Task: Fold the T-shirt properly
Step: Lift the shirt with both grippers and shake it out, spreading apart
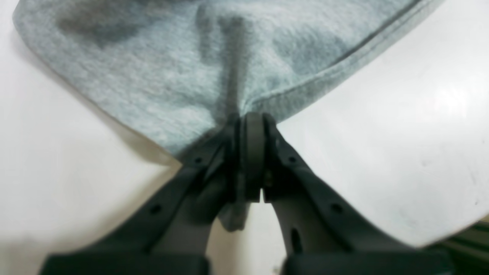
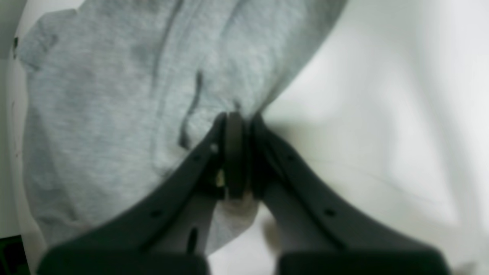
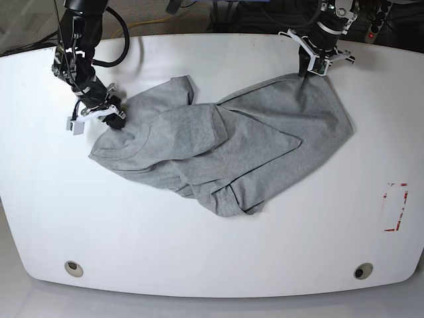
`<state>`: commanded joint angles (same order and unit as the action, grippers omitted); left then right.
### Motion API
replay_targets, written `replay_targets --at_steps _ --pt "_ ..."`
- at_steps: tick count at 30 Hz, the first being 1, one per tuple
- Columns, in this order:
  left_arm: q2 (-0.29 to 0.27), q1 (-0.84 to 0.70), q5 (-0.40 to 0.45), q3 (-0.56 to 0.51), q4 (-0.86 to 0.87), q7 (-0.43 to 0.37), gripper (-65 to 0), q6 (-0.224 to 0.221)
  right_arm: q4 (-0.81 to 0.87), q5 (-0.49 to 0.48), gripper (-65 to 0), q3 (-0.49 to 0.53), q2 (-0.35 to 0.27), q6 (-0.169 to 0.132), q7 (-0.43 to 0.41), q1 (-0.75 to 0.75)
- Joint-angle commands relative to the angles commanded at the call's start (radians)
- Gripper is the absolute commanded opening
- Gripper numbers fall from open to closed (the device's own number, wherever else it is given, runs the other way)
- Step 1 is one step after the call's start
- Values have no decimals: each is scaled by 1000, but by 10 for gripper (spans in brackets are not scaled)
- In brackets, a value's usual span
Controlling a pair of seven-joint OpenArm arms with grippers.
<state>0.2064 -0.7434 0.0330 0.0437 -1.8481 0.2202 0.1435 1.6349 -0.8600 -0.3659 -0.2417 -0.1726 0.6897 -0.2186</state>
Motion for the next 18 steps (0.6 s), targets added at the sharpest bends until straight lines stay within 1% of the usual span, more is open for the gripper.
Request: replay_targets --at_steps 5,7,10,11,13,16,17,18 --pt "-6 0 2 64 -120 0 -650 0 100 0 -650 -3 -9 0 0 2" --pt "-3 2 0 83 -149 0 -650 0 127 0 -650 2 -37 0 0 18" --pt "8 28 0 106 -166 0 -650 0 143 0 -650 2 -63 0 0 58" --pt "25 51 -2 114 -166 0 -650 0 143 0 -650 2 -64 0 0 74" --pt "51 95 0 146 -164 0 -650 0 140 0 -650 3 -94 0 0 124" --pt "54 192 3 190 -161 9 -650 0 91 0 -650 6 -129 0 0 193" --pt "57 236 3 199 -161 32 -650 0 69 0 -650 9 -135 0 0 227" --pt "60 315 3 209 -158 84 -650 0 35 0 -650 37 -150 0 0 276"
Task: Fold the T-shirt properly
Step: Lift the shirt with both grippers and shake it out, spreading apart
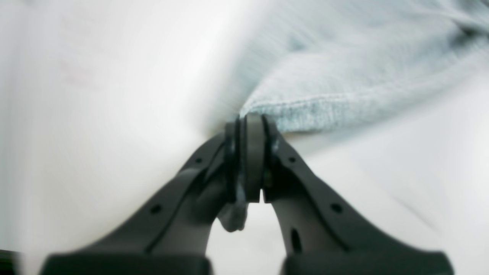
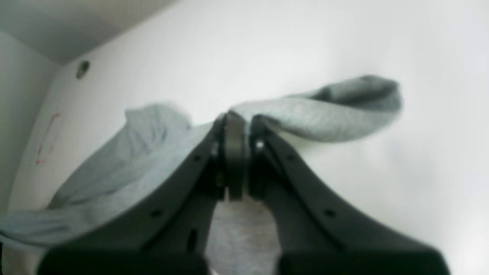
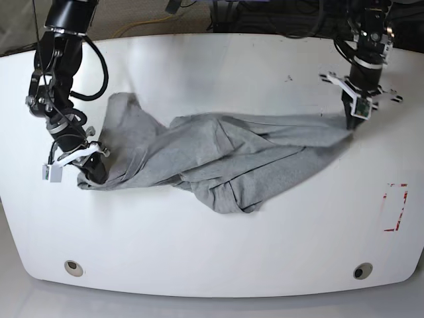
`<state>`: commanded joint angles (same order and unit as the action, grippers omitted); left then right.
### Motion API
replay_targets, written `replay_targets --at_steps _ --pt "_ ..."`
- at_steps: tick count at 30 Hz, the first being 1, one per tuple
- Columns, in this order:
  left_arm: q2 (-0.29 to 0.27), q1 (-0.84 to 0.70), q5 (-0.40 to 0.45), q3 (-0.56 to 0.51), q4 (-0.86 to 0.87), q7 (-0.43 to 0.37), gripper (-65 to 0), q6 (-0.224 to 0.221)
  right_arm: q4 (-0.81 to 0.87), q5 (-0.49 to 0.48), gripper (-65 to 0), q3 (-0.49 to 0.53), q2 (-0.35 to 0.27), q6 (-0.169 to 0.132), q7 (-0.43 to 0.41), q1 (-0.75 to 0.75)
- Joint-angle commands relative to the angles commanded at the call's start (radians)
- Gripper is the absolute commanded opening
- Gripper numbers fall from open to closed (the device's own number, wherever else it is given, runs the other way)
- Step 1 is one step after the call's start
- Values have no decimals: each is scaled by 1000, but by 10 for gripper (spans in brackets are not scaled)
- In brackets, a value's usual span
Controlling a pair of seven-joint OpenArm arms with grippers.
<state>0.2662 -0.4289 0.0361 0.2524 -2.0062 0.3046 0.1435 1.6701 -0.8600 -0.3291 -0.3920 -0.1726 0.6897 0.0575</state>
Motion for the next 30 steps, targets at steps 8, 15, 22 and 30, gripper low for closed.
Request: replay_targets --at_steps 8,15,22,30 --pt "64 394 -3 -51 11 264 -650 2 -218 2 -650 133 -46 0 0 269" --pt "104 626 -8 -54 9 358 -650 2 -339 54 -650 229 -77 0 2 502" --pt "181 799 -3 -55 5 376 -650 2 -445 66 -650 321 -104 0 5 747" --pt "287 1039 -8 -100 -6 446 -650 2 -517 61 -650 460 -161 -2 5 993"
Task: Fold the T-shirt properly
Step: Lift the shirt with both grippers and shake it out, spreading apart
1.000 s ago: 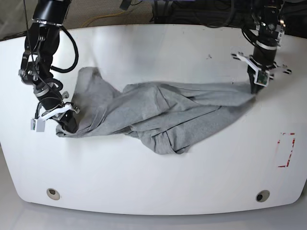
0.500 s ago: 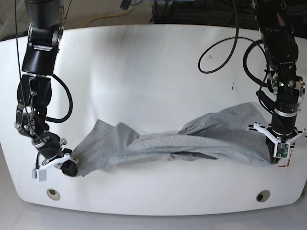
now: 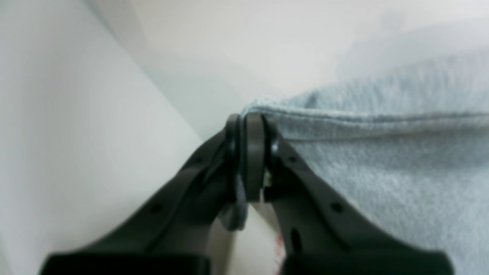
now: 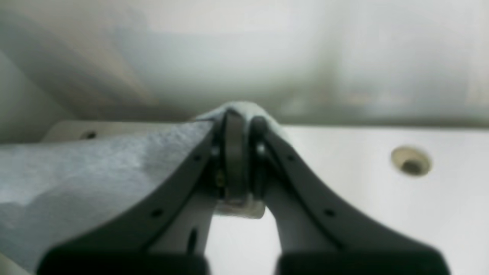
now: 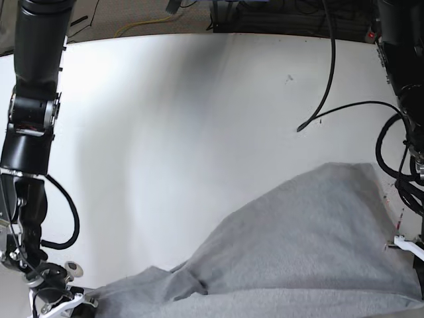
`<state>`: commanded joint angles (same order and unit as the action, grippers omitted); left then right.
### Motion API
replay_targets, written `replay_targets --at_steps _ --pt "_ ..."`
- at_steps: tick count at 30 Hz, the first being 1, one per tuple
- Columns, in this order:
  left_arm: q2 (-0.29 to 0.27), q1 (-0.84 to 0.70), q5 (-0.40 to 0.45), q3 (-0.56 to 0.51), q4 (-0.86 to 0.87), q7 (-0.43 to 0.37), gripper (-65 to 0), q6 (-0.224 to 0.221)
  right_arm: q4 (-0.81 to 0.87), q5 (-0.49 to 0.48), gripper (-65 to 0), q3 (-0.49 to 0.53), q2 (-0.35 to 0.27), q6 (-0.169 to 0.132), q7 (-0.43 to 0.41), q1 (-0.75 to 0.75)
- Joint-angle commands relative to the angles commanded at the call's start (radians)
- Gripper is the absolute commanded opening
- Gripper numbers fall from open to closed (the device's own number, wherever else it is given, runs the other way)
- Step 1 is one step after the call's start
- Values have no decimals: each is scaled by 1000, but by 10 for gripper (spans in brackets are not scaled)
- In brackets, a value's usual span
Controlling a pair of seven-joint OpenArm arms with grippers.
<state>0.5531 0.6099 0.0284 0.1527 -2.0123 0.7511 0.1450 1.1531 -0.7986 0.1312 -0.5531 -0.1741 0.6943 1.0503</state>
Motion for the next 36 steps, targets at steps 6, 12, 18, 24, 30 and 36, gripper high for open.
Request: replay_targets --at_steps 6,12,18,24,30,36 --pt "38 215 2 0 3 107 -650 98 -31 3 -650 15 -28 -66 38 170" --pt "11 199 -2 -2 0 152 -650 163 -31 0 -650 15 -54 -137 49 157" --pt "3 74 0 3 -5 153 -650 265 -12 -72 -650 5 -95 -172 61 -6" --pt "2 -120 -3 14 -6 153 -650 299 75 -157 -650 -127 -126 -172 61 -269" --pt "-60 -410 3 121 -6 152 -650 428 269 -164 -650 -316 -112 -170 61 -631" --pt "-153 -677 61 227 -6 141 -650 497 488 -172 -650 -476 -9 -169 61 -994"
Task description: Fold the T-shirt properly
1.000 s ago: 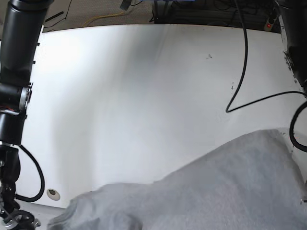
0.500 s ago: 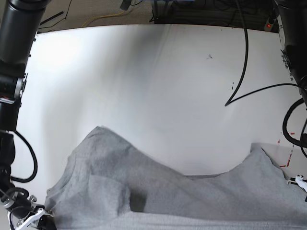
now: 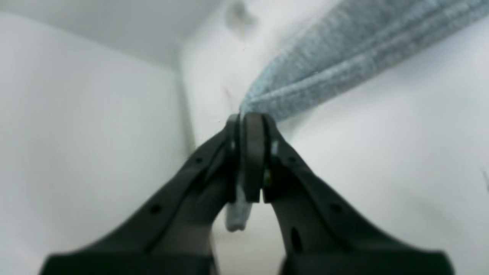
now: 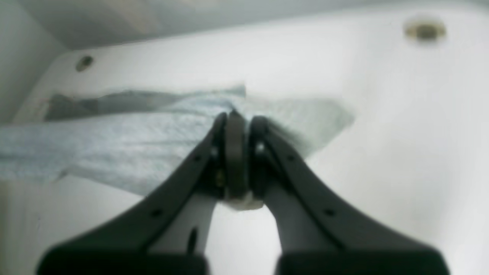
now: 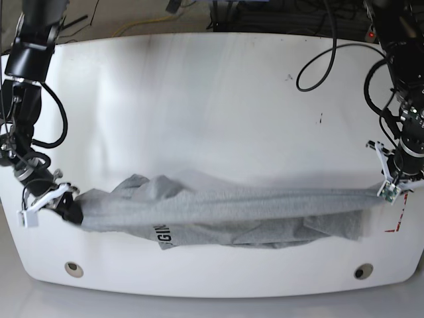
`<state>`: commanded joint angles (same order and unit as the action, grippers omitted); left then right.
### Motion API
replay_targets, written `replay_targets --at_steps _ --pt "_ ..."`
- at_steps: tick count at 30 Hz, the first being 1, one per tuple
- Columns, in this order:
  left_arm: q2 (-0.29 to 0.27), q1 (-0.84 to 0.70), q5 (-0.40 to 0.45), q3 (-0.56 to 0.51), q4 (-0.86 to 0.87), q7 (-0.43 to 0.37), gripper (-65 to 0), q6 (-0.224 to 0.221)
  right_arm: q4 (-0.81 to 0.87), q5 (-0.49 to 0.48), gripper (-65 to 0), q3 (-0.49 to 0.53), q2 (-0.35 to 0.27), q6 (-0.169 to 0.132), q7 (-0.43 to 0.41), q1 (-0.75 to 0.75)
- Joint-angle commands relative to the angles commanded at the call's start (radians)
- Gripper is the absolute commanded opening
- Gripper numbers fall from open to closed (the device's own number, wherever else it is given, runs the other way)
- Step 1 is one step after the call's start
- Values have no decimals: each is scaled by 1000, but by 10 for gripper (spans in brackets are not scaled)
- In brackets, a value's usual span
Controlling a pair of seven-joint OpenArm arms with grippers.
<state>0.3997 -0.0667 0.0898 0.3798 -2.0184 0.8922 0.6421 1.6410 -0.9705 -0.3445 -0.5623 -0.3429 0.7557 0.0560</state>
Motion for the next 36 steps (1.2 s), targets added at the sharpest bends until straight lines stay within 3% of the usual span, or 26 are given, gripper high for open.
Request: replay_targets --at_steps 7,11,18,27,36 --pt "-161 -250 5 198 2 -130 -650 55 232 2 -650 -81 149 0 0 -327" --pt "-230 -408 2 269 6 -215 -650 56 318 2 -650 -101 201 -5 0 -479" --pt "-350 -528 0 334 9 -408 -650 56 321 8 -650 -110 273 -6 0 -624" --pt "-354 -384 6 241 9 -414 -650 56 305 11 -650 -106 264 3 2 -546" --pt "-353 -91 29 146 9 -411 -650 56 183 11 -650 -107 201 3 81 -273"
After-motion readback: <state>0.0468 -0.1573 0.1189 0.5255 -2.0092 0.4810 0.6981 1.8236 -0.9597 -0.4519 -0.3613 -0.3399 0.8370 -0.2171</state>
